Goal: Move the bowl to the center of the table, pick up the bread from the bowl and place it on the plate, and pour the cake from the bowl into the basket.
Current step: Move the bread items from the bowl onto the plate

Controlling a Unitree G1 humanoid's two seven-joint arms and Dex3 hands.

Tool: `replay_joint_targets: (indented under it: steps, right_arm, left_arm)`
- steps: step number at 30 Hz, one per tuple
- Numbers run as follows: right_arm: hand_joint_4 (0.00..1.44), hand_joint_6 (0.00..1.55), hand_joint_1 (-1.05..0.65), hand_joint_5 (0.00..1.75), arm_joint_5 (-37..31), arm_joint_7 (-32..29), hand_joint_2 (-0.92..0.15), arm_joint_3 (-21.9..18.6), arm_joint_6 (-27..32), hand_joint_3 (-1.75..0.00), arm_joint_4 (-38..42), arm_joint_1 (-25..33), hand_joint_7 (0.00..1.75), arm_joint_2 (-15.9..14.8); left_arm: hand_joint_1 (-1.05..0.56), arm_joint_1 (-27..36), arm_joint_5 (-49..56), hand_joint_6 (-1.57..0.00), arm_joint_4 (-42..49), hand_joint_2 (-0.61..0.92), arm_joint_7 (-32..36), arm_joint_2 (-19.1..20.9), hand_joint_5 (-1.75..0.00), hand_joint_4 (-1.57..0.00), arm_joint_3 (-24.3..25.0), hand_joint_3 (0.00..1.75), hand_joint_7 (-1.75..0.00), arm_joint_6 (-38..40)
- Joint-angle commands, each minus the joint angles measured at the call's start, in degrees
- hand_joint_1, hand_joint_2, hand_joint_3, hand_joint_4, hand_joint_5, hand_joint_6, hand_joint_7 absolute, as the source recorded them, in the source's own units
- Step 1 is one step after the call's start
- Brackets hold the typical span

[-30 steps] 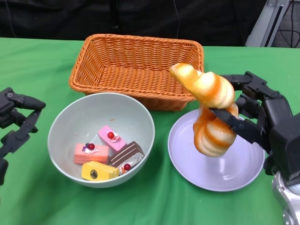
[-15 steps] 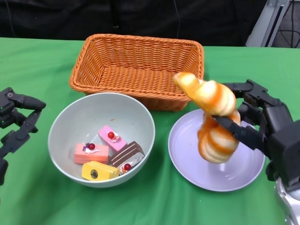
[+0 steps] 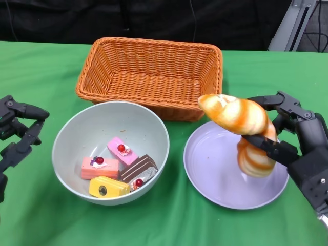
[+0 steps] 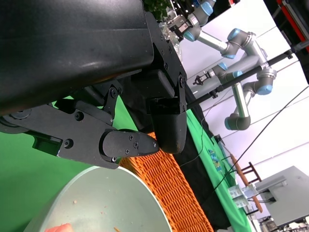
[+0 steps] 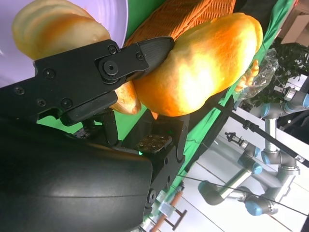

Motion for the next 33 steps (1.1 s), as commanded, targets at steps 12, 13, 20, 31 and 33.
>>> replay_joint_targets:
  steps: [12, 13, 20, 31, 33]
  right_arm:
    - [0.67, 0.80, -0.18, 1.49, -7.4, -5.2, -0.91, 0.8, -9.9, -0.03, 5.8, -3.2, 0.97, -5.2]
    - [0.67, 0.80, -0.18, 1.48, -7.7, -5.4, -0.91, 0.9, -10.4, -0.03, 6.2, -3.3, 0.96, -5.4]
    - [0.71, 0.86, -0.17, 1.35, -9.9, -7.1, -0.90, 1.8, -14.1, -0.01, 9.0, -4.3, 0.86, -7.3]
    - [0.75, 0.90, -0.14, 1.32, -17.4, -13.0, -0.88, 4.8, -18.5, 0.00, 13.7, -6.3, 0.80, -10.9]
    - [0.76, 0.91, -0.13, 1.31, -18.6, -14.4, -0.87, 5.1, -19.1, 0.00, 14.6, -6.6, 0.79, -11.3]
  left_arm:
    - [-0.24, -0.3, -0.1, -0.82, 0.5, 0.92, -0.3, 1.4, -1.54, -0.81, 0.3, 0.34, -1.07, -0.5]
    - [-0.24, -0.3, -0.1, -0.82, 0.5, 0.92, -0.2, 1.4, -1.54, -0.81, 0.3, 0.34, -1.07, -0.5]
    - [-0.24, -0.2, 0.0, -0.83, 0.4, 0.92, -0.2, 1.5, -1.54, -0.80, 0.3, 0.34, -1.07, -0.6]
    - [-0.24, -0.2, -0.2, -0.82, 0.8, 0.92, -0.6, 2.0, -1.54, -0.80, 0.4, 0.34, -1.07, -1.0]
    - [-0.23, -0.2, -0.4, -0.82, 0.9, 0.92, -0.8, 2.0, -1.54, -0.80, 0.4, 0.34, -1.07, -1.2]
